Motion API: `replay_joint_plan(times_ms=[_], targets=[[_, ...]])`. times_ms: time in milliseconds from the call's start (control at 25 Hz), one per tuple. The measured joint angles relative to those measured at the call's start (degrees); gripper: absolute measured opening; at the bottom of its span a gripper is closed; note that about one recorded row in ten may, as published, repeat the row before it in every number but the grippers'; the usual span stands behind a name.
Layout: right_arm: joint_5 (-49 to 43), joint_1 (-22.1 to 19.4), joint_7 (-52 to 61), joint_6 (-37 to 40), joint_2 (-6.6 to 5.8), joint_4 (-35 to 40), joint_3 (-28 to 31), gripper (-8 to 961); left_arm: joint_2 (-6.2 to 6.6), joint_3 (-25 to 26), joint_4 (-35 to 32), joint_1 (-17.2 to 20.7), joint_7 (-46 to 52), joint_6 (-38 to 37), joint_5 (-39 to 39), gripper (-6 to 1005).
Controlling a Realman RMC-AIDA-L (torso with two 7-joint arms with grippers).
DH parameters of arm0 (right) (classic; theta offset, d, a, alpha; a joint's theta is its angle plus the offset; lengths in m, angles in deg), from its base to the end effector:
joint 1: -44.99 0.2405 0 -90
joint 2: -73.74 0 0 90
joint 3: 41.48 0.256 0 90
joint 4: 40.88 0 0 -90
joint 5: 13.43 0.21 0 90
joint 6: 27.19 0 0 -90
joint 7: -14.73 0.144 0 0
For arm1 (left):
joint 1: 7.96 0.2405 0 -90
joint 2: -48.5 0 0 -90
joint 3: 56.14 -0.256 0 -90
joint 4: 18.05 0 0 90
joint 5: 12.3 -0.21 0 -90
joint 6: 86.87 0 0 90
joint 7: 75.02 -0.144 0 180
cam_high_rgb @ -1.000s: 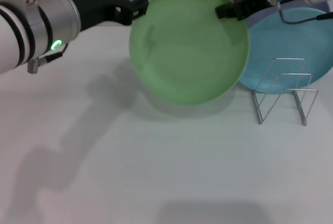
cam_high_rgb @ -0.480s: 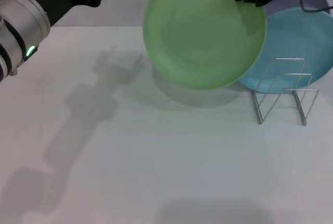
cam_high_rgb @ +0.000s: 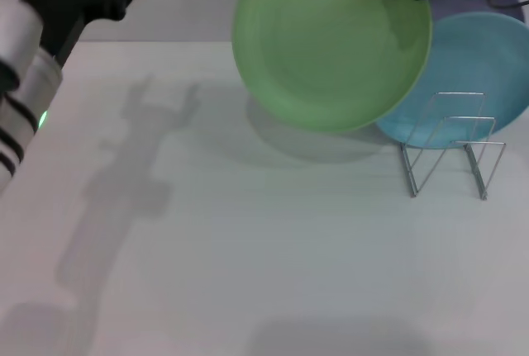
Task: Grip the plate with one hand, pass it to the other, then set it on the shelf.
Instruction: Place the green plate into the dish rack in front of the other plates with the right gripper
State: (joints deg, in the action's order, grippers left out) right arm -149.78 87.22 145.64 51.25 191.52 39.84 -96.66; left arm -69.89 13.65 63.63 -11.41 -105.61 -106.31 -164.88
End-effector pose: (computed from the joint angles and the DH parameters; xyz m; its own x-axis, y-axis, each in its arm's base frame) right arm 0.1162 0.4237 0.0963 0.8951 -0.3516 -0.2741 -0.4459 -0.7076 -0.5482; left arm -0.1644 0.3450 0.0274 0.8672 -0.2158 0.4488 0.4071 -0.2119 -0.8885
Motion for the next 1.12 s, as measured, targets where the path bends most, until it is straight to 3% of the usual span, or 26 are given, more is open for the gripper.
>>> replay_joint_plan(times_ms=[40, 160, 200, 320, 360, 400, 560, 760, 1120], targets=[[0.0, -0.2, -0.2, 0.0, 0.12, 0.4, 0.0, 80, 0.0, 0.0, 0.0, 0.0, 0.0, 0.0, 0.0, 814], [0.2, -0.7, -1.3, 0.1, 0.36, 1.4, -0.3, 80, -0.15, -3.5, -15.7, -1.8, 0.3, -24.1, -0.3, 814], [0.2, -0.7, -1.3, 0.1, 0.36, 1.4, -0.3, 80, -0.15, -3.5, -15.7, -1.8, 0.3, -24.1, -0.3, 814], [0.5, -1.0, -2.4, -0.2, 0.47, 1.6, -0.1, 80, -0.33, -5.3, -28.2, -5.0, 3.6, -37.7, 0.5, 814], [0.6, -1.0, -2.6, -0.3, 0.49, 1.6, 0.0, 80, -0.35, -6.0, -35.3, -7.2, 9.3, -43.8, 0.8, 814], [0.6, -1.0, -2.6, -0.3, 0.49, 1.7, 0.0, 80, -0.35, -6.0, -35.3, -7.2, 9.3, -43.8, 0.8, 814], [0.6, -0.9, -3.2, 0.2, 0.51, 3.5, -0.2, 80, -0.27, -5.3, -47.7, -11.7, 25.6, -49.7, 0.9, 814], [0.5, -0.9, -5.4, 0.8, 0.61, 5.7, -0.4, 80, -0.26, -3.8, -53.4, -13.8, 33.3, -49.4, 1.0, 814], [0.0, -1.9, -16.1, 4.8, 0.74, 9.1, 1.0, 79, -0.36, -3.2, -55.5, -14.0, 34.9, -48.4, 1.1, 813]])
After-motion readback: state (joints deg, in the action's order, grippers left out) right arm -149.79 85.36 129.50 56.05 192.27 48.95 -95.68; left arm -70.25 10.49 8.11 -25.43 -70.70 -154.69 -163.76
